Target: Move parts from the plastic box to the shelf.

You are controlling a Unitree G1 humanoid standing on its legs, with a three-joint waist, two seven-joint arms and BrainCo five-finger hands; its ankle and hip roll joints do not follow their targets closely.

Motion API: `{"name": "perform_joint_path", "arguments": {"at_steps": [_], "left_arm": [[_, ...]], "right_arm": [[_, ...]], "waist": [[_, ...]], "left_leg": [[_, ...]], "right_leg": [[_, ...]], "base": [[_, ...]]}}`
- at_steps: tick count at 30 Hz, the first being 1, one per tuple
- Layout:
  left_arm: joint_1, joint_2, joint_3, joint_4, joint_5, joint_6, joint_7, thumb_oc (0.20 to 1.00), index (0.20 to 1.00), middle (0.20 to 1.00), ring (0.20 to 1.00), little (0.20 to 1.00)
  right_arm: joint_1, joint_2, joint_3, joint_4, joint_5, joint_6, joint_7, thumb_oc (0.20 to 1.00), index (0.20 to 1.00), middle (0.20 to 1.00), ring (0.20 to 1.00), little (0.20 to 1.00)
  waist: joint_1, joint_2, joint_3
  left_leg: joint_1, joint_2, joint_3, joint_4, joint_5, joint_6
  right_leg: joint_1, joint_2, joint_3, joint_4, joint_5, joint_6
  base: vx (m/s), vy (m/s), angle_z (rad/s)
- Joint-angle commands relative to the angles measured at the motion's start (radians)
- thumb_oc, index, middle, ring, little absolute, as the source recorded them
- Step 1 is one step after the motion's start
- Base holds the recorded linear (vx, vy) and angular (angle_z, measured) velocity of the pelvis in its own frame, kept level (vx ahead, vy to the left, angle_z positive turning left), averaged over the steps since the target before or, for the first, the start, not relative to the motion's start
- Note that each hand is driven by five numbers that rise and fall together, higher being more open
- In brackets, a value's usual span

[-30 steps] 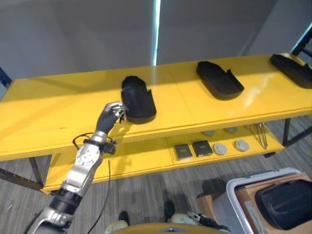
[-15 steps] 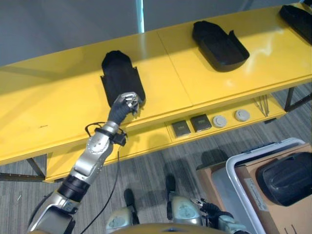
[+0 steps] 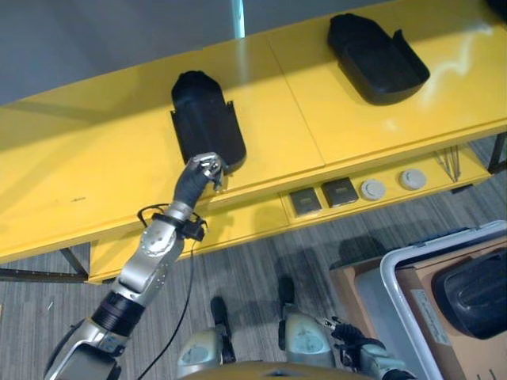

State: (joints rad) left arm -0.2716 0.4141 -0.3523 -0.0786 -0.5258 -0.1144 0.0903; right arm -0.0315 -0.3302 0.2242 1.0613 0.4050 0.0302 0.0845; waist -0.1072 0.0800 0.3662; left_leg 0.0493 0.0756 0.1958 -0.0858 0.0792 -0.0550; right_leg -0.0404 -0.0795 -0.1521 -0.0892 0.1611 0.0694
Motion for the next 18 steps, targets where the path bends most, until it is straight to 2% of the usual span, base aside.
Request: {"name": "perform_joint_path", "arguments": {"at_steps": [1, 13, 17, 18], "left_arm": [[-0.067, 0.026, 0.023, -0.038, 0.016, -0.072, 0.038, 0.200, 0.200, 0.200, 0.200, 0.200], [-0.212, 0.060, 0.040, 0.087, 0.048, -0.078, 0.125, 0.200, 0.200, 0.200, 0.200, 0.200], [-0.235, 0.067, 0.047, 0.094, 0.047, -0.090, 0.123, 0.200, 0.200, 0.200, 0.200, 0.200], [-0.232, 0.067, 0.050, 0.080, 0.070, -0.109, 0.130, 0.200, 0.200, 0.200, 0.200, 0.200]], "right_arm": [[-0.008, 0.012, 0.044, -0.008, 0.025, 0.018, -0.003, 1.000, 1.000, 1.000, 1.000, 1.000], [-0.035, 0.000, 0.061, -0.014, 0.022, 0.024, 0.004, 1.000, 1.000, 1.000, 1.000, 1.000], [-0.041, 0.001, 0.066, -0.014, 0.024, 0.021, 0.006, 1.000, 1.000, 1.000, 1.000, 1.000], [-0.037, 0.005, 0.062, -0.011, 0.023, 0.019, 0.006, 1.000, 1.000, 1.000, 1.000, 1.000]], "waist": [[-0.001, -0.018, 0.006], [-0.033, -0.028, 0.050], [-0.036, -0.030, 0.056], [-0.034, -0.030, 0.050]], "left_leg": [[-0.054, -0.028, -0.020, -0.001, -0.042, 0.017], [-0.077, -0.015, -0.012, -0.001, -0.027, 0.010], [-0.078, -0.014, -0.015, -0.001, -0.027, 0.009], [-0.072, -0.015, -0.022, -0.001, -0.031, 0.008]], "right_leg": [[0.048, 0.005, 0.013, 0.002, -0.102, 0.009], [0.010, 0.017, 0.045, 0.008, -0.092, 0.003], [0.006, 0.021, 0.050, 0.009, -0.093, 0.001], [0.014, 0.022, 0.048, 0.009, -0.096, 0.000]], "base": [[0.00, 0.000, 0.00], [0.00, 0.000, 0.00], [-0.02, -0.003, -0.09], [-0.01, -0.003, -0.15]]}}
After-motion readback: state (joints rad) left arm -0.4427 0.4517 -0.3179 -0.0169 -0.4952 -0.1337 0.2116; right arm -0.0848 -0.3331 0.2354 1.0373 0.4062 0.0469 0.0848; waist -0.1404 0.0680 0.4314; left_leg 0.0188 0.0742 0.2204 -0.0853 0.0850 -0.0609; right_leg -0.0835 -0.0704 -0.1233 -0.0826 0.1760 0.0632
